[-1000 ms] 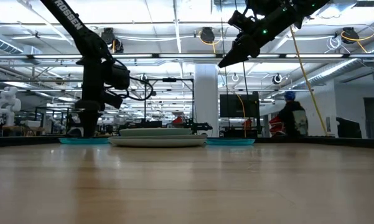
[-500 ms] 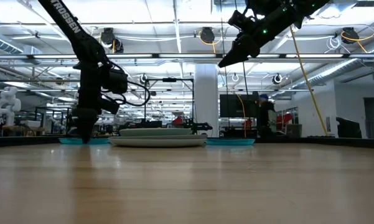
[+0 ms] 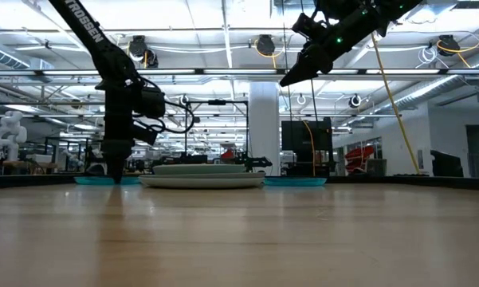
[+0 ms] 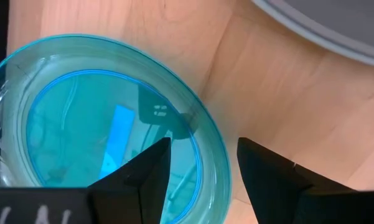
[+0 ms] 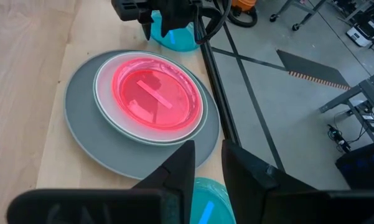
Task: Stack plastic plates
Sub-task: Stack the left blue plate on top of the pink plate
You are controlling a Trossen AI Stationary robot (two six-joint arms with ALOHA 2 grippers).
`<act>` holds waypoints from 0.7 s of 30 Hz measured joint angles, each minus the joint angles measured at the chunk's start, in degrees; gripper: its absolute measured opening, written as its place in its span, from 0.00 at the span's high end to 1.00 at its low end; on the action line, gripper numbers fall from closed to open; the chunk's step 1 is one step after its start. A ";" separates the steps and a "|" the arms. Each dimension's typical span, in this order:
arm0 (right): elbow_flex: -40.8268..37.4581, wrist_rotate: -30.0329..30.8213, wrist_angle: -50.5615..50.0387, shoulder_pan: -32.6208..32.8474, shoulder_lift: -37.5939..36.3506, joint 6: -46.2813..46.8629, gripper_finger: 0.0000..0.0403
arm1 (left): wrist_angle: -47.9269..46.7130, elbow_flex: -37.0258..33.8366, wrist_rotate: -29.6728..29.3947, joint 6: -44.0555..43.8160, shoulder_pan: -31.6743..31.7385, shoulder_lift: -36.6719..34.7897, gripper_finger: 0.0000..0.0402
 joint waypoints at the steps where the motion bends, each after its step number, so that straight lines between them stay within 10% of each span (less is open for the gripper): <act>1: 0.00 0.00 0.00 0.00 0.00 0.02 0.82 | 0.00 0.00 0.00 0.00 0.02 0.00 0.52; 21: 0.00 0.00 0.02 0.00 0.00 0.00 0.82 | 4.09 -2.84 -2.71 -5.18 -0.15 -0.25 0.52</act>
